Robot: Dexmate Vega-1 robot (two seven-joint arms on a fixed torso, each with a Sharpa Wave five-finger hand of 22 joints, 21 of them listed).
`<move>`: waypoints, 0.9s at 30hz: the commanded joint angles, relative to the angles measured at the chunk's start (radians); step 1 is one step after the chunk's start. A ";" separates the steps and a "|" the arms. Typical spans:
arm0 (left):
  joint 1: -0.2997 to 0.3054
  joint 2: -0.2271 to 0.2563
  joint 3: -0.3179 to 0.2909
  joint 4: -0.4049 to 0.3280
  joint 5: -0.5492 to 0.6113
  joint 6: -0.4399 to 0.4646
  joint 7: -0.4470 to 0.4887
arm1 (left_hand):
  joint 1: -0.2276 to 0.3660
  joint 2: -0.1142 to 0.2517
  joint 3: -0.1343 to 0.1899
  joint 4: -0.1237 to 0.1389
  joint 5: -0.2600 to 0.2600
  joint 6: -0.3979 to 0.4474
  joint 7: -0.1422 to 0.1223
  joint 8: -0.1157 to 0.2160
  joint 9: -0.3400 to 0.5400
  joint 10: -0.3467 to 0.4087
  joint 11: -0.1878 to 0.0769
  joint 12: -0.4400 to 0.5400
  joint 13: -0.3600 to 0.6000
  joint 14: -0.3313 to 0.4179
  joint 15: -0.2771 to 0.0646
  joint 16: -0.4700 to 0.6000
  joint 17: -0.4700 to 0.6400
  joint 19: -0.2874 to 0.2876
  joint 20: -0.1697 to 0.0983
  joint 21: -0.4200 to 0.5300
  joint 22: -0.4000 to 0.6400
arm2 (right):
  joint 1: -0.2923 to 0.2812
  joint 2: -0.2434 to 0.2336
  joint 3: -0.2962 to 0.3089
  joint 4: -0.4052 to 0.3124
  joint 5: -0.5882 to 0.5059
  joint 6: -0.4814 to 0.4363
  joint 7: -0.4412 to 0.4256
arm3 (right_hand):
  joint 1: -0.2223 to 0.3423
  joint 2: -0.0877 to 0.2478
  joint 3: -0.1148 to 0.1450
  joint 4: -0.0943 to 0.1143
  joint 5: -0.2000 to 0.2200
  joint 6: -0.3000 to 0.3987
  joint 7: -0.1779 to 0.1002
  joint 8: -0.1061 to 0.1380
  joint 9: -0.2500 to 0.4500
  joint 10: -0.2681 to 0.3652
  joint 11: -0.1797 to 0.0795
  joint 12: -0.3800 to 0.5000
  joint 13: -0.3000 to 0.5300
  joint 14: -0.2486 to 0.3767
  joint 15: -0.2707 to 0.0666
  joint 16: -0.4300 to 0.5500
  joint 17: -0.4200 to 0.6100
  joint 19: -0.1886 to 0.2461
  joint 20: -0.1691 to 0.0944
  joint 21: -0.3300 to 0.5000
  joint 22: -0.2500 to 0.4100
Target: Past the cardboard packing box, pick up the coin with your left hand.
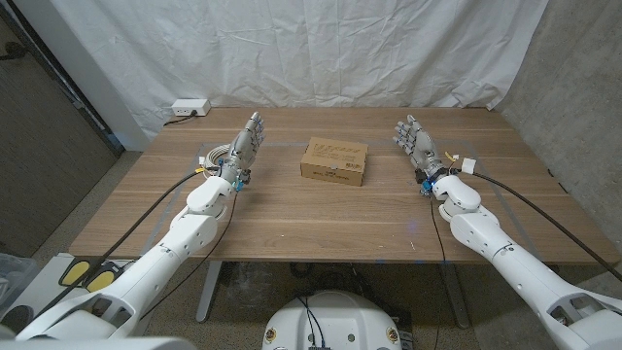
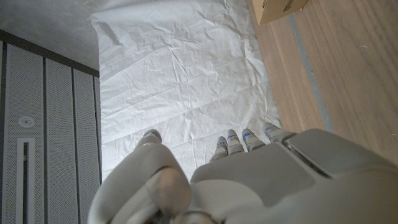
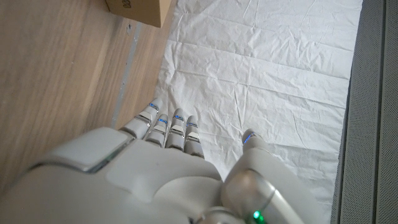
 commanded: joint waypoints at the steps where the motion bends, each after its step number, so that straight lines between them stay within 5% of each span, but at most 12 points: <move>1: 0.033 0.026 -0.001 -0.052 0.080 -0.050 0.060 | 0.025 0.009 0.006 -0.013 0.006 0.033 -0.003 0.011 0.003 0.032 -0.001 0.014 0.004 0.030 -0.003 0.007 0.003 0.027 -0.085 0.010 0.004 | -0.002 -0.021 0.008 -0.017 0.008 -0.014 0.011 | 0.009 -0.002 0.003 -0.003 0.004 0.011 0.007 0.003 0.004 0.014 0.002 0.003 0.004 0.013 0.000 0.007 0.003 0.007 -0.029 0.001 0.002; 27: 0.115 0.038 -0.037 -0.120 0.168 -0.162 0.147 | 0.078 0.030 0.014 -0.039 0.006 0.138 0.005 0.025 0.004 0.133 -0.014 0.029 0.008 0.122 -0.010 0.013 0.005 0.100 -0.100 0.020 0.004 | -0.012 -0.009 0.006 -0.035 -0.003 0.006 -0.008 | 0.007 0.000 0.001 -0.004 0.005 0.018 0.004 0.002 0.004 0.015 0.003 0.001 0.005 0.010 0.003 0.005 0.004 0.001 -0.026 -0.004 0.002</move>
